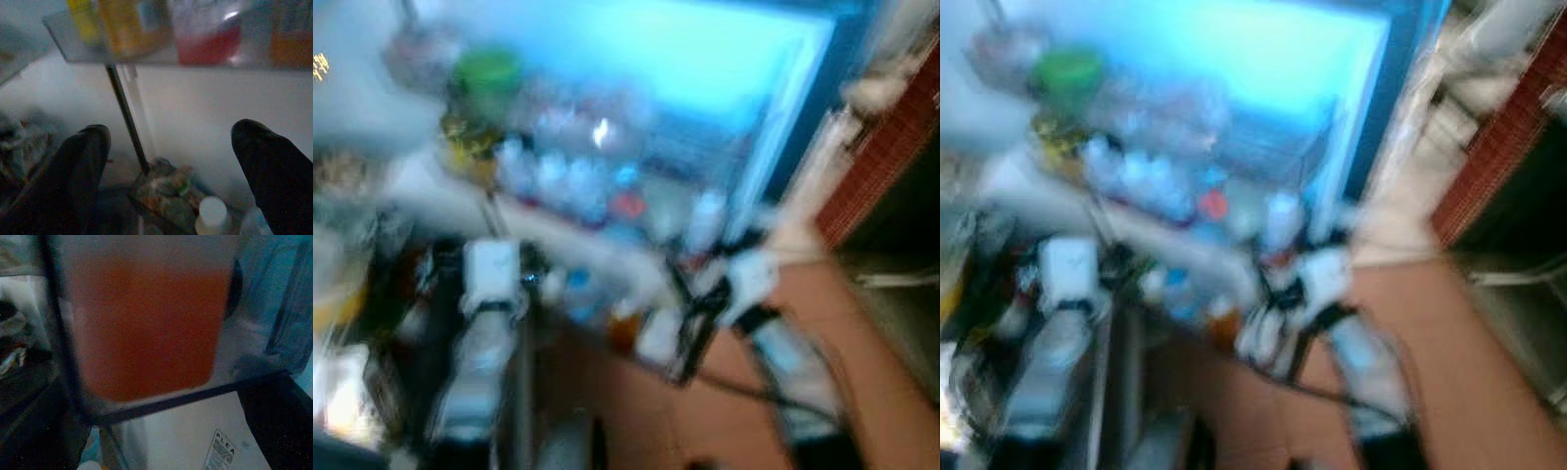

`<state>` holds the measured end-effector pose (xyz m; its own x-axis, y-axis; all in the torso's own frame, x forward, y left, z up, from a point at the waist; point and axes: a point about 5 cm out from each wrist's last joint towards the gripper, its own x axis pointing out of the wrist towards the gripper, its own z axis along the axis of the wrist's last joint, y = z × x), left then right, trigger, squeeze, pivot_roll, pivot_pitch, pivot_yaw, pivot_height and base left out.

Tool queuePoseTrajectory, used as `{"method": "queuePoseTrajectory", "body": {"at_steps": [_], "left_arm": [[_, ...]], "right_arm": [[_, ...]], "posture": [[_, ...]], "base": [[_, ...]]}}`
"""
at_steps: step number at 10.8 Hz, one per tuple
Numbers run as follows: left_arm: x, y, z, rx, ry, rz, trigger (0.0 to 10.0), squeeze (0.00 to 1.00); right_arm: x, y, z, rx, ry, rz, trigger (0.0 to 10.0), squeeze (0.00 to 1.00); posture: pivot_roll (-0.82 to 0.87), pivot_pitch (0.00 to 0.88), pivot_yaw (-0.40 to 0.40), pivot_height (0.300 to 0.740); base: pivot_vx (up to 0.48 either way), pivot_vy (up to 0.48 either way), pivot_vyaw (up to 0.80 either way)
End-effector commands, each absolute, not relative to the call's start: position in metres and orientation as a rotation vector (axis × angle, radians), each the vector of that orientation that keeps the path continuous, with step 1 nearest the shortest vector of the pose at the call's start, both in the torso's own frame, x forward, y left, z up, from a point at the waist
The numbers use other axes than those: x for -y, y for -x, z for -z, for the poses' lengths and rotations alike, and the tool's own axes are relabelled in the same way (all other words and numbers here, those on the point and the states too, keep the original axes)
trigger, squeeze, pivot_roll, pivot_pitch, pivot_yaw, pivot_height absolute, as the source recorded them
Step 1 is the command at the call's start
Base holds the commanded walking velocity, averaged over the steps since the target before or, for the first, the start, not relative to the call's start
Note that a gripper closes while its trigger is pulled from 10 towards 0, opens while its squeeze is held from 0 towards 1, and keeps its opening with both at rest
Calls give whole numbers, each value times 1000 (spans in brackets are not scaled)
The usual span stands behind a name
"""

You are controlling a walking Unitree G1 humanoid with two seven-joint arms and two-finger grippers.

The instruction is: Restocking fridge

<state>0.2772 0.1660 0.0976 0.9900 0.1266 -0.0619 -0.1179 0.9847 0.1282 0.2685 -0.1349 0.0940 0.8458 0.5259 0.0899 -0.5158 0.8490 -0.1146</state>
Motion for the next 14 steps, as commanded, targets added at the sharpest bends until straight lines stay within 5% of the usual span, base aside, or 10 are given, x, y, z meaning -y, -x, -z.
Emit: {"method": "queuePoseTrajectory", "body": {"at_steps": [1,3,8,14], "left_arm": [[-163,-276,-98,-68,-135,-118,10000,0],[-163,-275,-99,-62,-152,-114,10000,0],[-164,-269,-95,-80,-159,-93,10000,0],[-165,-267,-95,-84,-169,-85,10000,0]], "right_arm": [[141,-279,-129,287,131,-506,10000,1000],[142,-282,-128,276,139,-485,10000,0],[199,-320,-141,256,281,-95,10000,0],[195,-327,-139,282,312,-77,10000,0]], "posture": [[75,9,8,740],[76,12,12,740],[83,19,15,740],[91,25,26,740]], "base": [[0,0,0],[0,0,0],[0,0,0],[0,-400,0]]}}
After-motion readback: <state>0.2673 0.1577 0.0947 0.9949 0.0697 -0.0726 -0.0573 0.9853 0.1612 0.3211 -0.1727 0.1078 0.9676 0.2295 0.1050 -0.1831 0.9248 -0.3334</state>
